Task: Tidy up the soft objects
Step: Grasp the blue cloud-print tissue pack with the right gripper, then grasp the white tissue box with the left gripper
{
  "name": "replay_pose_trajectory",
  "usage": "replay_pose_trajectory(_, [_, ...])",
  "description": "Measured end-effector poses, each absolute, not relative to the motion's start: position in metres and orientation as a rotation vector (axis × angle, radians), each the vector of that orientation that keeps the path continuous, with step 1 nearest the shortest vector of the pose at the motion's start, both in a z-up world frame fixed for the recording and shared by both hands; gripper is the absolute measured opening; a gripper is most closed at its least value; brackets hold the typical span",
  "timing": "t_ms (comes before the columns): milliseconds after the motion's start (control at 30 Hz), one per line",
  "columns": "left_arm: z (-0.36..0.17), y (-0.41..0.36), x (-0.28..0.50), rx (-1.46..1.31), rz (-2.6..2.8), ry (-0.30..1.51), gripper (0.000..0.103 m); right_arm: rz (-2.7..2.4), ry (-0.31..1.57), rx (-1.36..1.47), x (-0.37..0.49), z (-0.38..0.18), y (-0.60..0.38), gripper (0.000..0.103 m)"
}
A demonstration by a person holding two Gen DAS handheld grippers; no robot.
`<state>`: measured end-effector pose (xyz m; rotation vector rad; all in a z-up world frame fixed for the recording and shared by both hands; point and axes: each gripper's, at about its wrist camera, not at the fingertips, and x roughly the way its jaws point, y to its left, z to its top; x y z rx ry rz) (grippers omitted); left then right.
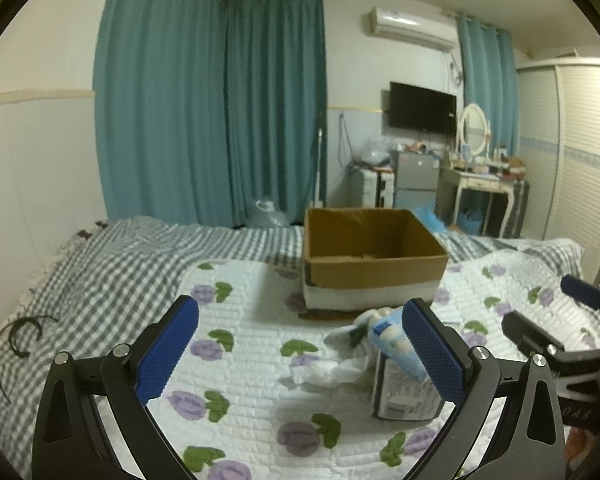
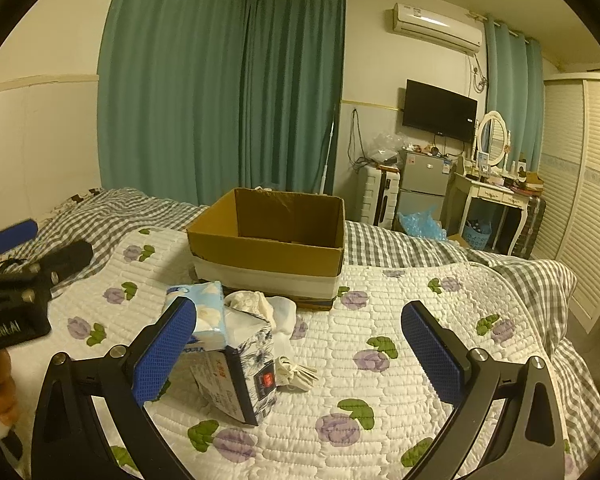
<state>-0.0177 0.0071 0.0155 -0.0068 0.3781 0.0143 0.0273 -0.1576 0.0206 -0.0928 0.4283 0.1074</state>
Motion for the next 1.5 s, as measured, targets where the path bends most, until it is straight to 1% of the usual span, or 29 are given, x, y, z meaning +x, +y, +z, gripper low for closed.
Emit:
replay_pose_trajectory(200, [0.0,0.026,-0.011,0.002,0.058,0.447,0.103,0.208,0.483,-0.123,0.029,0.017,-0.139,0.103])
replay_pose_trajectory(467, [-0.03,0.042,0.007,0.002,0.129,0.535,0.103,0.3,0.584,-0.171,0.066,-0.01,-0.101,0.103])
replay_pose_trajectory(533, [-0.032,0.043,0.008,0.003,0.133,0.542,0.103,0.313,0.598,-0.17,0.075,-0.014,-0.096,0.1])
replay_pose_trajectory(600, [-0.035,0.045,0.01,0.006,0.135,0.547,0.103,0.322,0.62,-0.168,0.085,-0.018,-0.092,0.088])
replay_pose_trajectory(633, [-0.035,0.046,0.011,0.007,0.135,0.548,0.103,0.333,0.633,-0.163,0.089,-0.021,-0.091,0.085])
replay_pose_trajectory(667, [-0.036,0.045,0.012,0.009,0.133,0.55,0.103,0.34,0.641,-0.159,0.092,-0.023,-0.089,0.077])
replay_pose_trajectory(700, [-0.036,0.045,0.013,0.012,0.13,0.554,0.103,0.35,0.651,-0.157,0.095,-0.025,-0.088,0.065])
replay_pose_trajectory(733, [-0.036,0.043,0.013,0.015,0.125,0.556,0.103,0.36,0.66,-0.156,0.097,-0.028,-0.087,0.057])
replay_pose_trajectory(767, [-0.035,0.043,0.014,0.017,0.12,0.557,0.103,0.357,0.661,-0.156,0.098,-0.028,-0.087,0.052])
replay_pose_trajectory(867, [-0.031,0.033,0.012,0.033,0.097,0.552,0.103,0.367,0.647,-0.112,0.091,-0.021,-0.096,0.052])
replay_pose_trajectory(1000, [-0.026,0.006,0.007,0.026,-0.013,0.553,0.103,0.331,0.583,-0.084,0.076,0.003,-0.117,0.051])
replay_pose_trajectory(1133, [-0.035,-0.026,0.008,0.013,-0.148,0.595,0.103,0.252,0.545,-0.063,0.059,0.021,-0.155,0.052])
replay_pose_trajectory(1267, [-0.048,-0.061,0.014,0.058,-0.232,0.64,0.103,0.19,0.57,-0.043,0.054,0.015,-0.185,0.051])
replay_pose_trajectory(1500, [-0.061,-0.079,0.04,0.093,-0.251,0.663,0.103,0.175,0.597,-0.01,0.06,0.0,-0.207,0.052])
